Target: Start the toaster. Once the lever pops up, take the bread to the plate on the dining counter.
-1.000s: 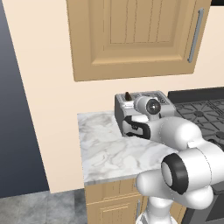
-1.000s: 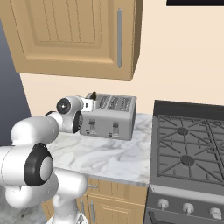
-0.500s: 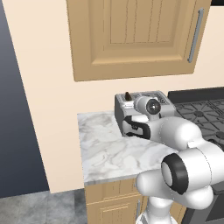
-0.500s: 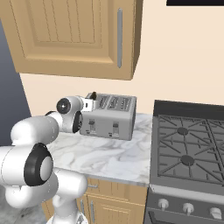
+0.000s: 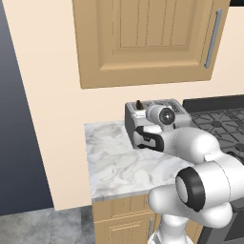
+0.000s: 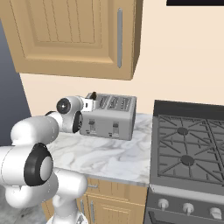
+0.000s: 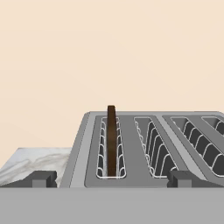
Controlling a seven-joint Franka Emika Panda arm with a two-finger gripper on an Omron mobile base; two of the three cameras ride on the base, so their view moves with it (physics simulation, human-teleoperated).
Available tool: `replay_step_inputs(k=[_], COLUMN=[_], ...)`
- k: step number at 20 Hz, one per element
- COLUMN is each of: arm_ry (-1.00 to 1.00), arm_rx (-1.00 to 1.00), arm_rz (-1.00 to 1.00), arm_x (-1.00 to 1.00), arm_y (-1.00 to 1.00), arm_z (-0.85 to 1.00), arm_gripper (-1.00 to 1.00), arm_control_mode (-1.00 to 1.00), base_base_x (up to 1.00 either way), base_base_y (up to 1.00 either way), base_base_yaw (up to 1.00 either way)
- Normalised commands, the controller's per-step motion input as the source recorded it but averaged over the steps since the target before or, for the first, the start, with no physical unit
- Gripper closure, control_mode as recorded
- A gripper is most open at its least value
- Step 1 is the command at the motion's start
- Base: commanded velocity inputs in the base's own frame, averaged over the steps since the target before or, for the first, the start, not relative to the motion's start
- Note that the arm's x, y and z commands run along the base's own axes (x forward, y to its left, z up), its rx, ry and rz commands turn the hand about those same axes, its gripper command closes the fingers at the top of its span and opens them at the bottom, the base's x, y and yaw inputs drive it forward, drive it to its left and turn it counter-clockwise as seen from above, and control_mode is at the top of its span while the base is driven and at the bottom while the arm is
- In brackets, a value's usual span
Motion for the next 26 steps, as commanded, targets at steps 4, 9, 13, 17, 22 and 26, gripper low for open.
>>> replay_step_inputs(k=[4,9,13,17,22,26], arm_ry=[0.0,0.0,0.0,0.0,0.0,0.0], arm_rx=[0.0,0.0,0.0,0.0,0.0,0.0], arm_rz=[0.0,0.0,0.0,0.0,0.0,0.0], arm_x=[0.0,0.0,0.0,0.0,0.0,0.0], arm_y=[0.0,0.0,0.0,0.0,0.0,0.0], arm_z=[0.0,0.0,0.0,0.0,0.0,0.0], arm_gripper=[-1.0,-1.0,-1.0,-1.0,-1.0,-1.0], arm_control_mode=[-1.0,-1.0,-1.0,-1.0,-1.0,-1.0], base_base_x=[0.0,0.0,0.0,0.0,0.0,0.0], base_base_y=[0.0,0.0,0.0,0.0,0.0,0.0], base_base_yaw=[0.0,0.0,0.0,0.0,0.0,0.0])
